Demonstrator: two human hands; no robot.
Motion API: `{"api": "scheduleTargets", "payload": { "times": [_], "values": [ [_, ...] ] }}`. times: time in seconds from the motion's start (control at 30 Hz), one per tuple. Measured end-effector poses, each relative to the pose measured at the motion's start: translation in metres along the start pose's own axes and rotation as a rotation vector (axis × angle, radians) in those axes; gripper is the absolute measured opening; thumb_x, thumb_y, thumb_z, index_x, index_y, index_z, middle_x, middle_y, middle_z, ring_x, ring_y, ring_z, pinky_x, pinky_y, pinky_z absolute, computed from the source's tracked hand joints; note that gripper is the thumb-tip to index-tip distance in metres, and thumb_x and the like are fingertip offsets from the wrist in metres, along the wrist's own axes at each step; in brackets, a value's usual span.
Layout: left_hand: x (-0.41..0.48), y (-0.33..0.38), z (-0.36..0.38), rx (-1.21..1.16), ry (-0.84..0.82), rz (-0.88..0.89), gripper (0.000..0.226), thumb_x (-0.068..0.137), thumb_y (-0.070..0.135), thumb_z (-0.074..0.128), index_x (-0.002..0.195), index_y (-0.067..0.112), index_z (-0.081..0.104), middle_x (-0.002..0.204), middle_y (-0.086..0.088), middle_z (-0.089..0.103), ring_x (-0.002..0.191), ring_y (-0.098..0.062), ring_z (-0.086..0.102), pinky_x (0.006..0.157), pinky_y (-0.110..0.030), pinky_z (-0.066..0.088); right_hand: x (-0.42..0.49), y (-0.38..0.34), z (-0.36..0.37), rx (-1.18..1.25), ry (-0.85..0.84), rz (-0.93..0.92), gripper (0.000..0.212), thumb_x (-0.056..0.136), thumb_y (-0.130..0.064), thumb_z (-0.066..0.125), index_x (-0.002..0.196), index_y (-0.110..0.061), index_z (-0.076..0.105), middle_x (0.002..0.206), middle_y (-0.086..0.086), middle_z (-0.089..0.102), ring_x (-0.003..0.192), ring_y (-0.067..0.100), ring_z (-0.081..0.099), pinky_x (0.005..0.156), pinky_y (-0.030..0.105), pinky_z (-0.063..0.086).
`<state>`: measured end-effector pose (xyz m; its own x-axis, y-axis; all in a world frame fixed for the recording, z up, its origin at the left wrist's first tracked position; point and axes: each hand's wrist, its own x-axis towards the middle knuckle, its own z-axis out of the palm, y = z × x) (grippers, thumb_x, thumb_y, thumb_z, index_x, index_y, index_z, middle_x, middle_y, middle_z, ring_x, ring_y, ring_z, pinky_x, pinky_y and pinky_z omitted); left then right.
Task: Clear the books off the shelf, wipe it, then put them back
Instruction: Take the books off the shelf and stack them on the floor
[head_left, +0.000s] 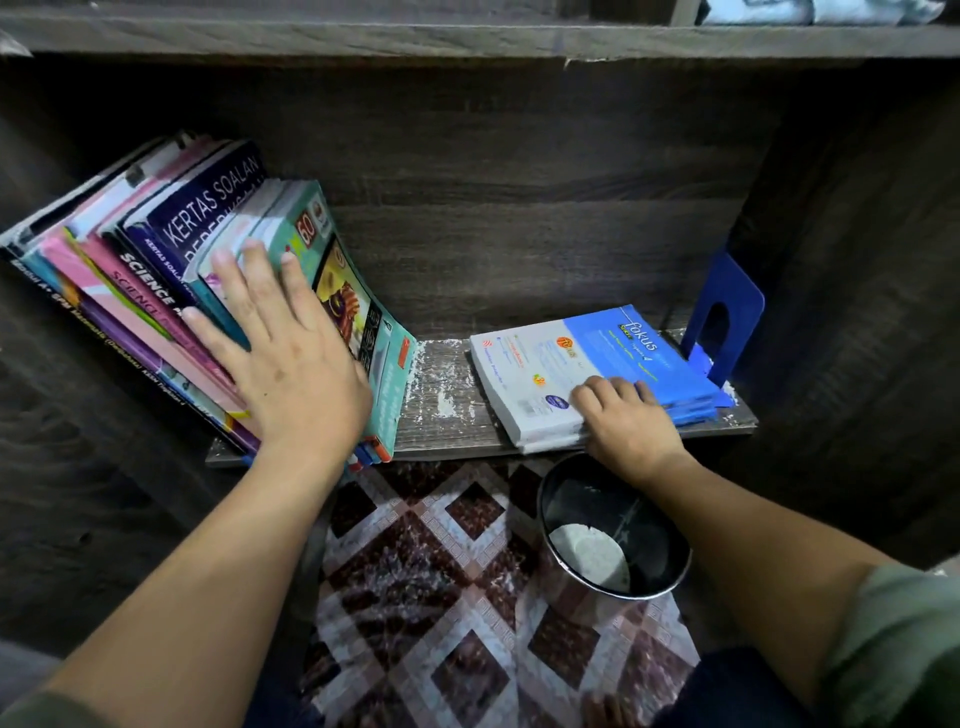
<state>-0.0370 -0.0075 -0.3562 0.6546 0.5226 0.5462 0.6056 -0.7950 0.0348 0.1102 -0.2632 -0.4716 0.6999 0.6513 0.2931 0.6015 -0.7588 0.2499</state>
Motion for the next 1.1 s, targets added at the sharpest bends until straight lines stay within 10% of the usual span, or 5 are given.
{"api": "scheduleTargets", "payload": {
  "times": [0.37, 0.57, 0.8, 1.0, 1.1],
  "values": [
    [-0.008, 0.123, 0.011, -0.170, 0.186, 0.781, 0.053, 0.083, 0.020, 0.046, 0.133, 0.003, 0.052, 0.136, -0.014, 0.054, 0.133, -0.030, 0.045, 0.106, -0.046, 0.040, 0.049, 0.017, -0.062, 0.190, 0.522, 0.202, 0.064, 0.053, -0.020, 0.083, 0.114, -0.016, 0.065, 0.107, 0.001, 0.070, 0.095, 0.026, 0.065, 0.087, 0.046, 0.046],
    [0.036, 0.159, -0.018, -0.090, 0.239, 0.768, 0.021, 0.078, 0.015, 0.044, 0.083, 0.020, 0.063, 0.078, 0.000, 0.063, 0.073, -0.022, 0.061, 0.069, -0.034, 0.047, 0.046, 0.025, -0.095, 0.331, 0.584, 0.268, 0.066, 0.059, -0.019, 0.080, 0.122, -0.022, 0.060, 0.117, -0.005, 0.064, 0.107, 0.022, 0.057, 0.101, 0.055, 0.033],
    [0.045, 0.117, -0.036, -0.238, 0.219, 0.696, 0.033, 0.067, -0.002, 0.069, 0.098, 0.009, 0.066, 0.094, -0.009, 0.065, 0.090, -0.033, 0.055, 0.080, -0.042, 0.042, 0.034, 0.049, -0.101, 0.201, 0.382, 0.341, 0.062, 0.060, -0.033, 0.083, 0.116, -0.024, 0.057, 0.106, 0.000, 0.062, 0.099, 0.028, 0.059, 0.108, 0.061, 0.027],
    [0.027, 0.099, -0.039, 0.044, 0.028, 0.413, 0.047, 0.067, 0.010, 0.070, 0.108, 0.013, 0.047, 0.102, -0.011, 0.059, 0.096, -0.033, 0.060, 0.101, -0.048, 0.035, 0.054, 0.027, -0.126, 0.114, 0.603, 0.155, 0.047, 0.060, -0.011, 0.072, 0.103, -0.027, 0.065, 0.095, -0.007, 0.065, 0.090, 0.025, 0.058, 0.097, 0.044, 0.029],
    [0.023, 0.093, -0.021, 0.048, -0.021, 0.463, 0.048, 0.066, 0.014, 0.075, 0.106, 0.017, 0.049, 0.093, -0.005, 0.062, 0.084, -0.028, 0.063, 0.078, -0.037, 0.044, 0.056, 0.017, -0.128, 0.047, 0.650, 0.073, 0.039, 0.064, -0.011, 0.066, 0.099, -0.029, 0.067, 0.091, -0.008, 0.065, 0.085, 0.023, 0.057, 0.087, 0.038, 0.026]
  ]
}}
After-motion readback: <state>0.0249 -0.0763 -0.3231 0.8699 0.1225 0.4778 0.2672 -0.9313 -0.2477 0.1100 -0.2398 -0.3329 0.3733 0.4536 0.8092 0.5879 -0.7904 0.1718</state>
